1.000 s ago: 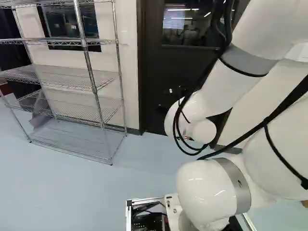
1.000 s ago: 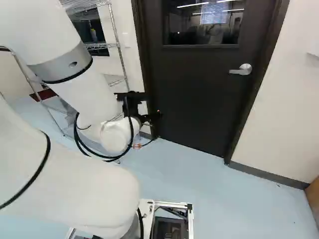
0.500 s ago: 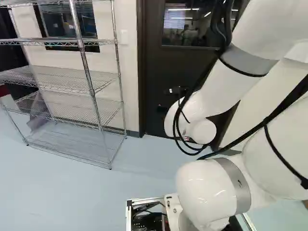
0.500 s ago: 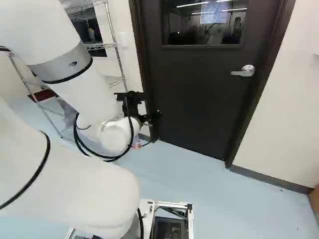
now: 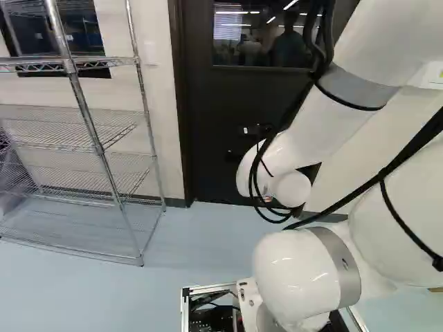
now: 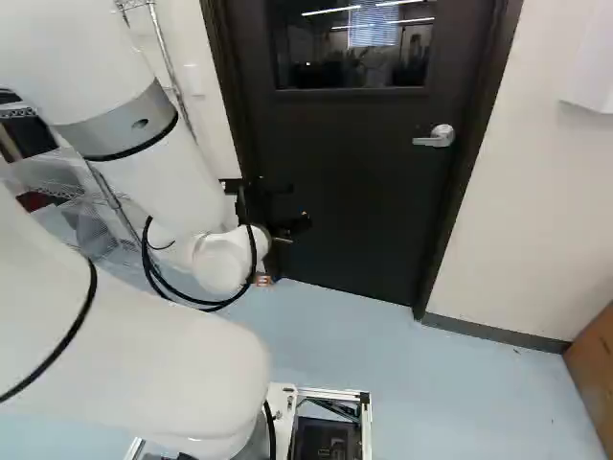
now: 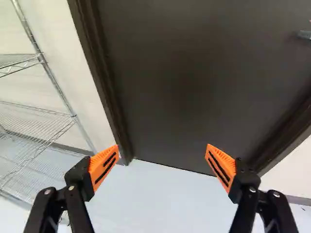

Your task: Open the door and move inside

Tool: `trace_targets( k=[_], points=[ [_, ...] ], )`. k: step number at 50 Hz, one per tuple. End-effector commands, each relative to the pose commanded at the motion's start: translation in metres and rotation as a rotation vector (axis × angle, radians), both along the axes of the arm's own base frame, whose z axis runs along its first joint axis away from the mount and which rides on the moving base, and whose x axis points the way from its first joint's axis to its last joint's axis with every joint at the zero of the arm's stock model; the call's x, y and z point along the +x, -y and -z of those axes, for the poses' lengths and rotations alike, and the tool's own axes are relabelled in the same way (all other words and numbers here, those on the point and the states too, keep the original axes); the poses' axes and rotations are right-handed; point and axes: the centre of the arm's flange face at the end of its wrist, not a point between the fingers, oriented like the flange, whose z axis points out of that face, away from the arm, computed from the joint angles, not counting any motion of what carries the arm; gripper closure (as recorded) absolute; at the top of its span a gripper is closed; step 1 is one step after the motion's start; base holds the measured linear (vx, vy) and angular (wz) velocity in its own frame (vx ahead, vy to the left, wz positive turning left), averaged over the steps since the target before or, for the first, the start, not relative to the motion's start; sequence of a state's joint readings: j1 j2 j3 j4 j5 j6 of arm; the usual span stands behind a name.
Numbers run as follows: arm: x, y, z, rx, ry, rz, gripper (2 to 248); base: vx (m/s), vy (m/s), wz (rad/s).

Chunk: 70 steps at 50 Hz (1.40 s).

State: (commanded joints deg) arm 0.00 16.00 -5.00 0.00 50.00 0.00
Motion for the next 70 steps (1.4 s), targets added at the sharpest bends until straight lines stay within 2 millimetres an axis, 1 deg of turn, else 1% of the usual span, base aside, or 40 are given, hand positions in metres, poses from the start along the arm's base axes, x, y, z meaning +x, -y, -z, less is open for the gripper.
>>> trace_targets(
  k=[21,70],
  points=[
    [0.0,0.0,0.0,0.0,0.0,0.0,3,0.146,-0.012,-0.314],
    [0.0,0.0,0.0,0.0,0.0,0.0,3,0.134,0.022,-0.307]
  ],
)
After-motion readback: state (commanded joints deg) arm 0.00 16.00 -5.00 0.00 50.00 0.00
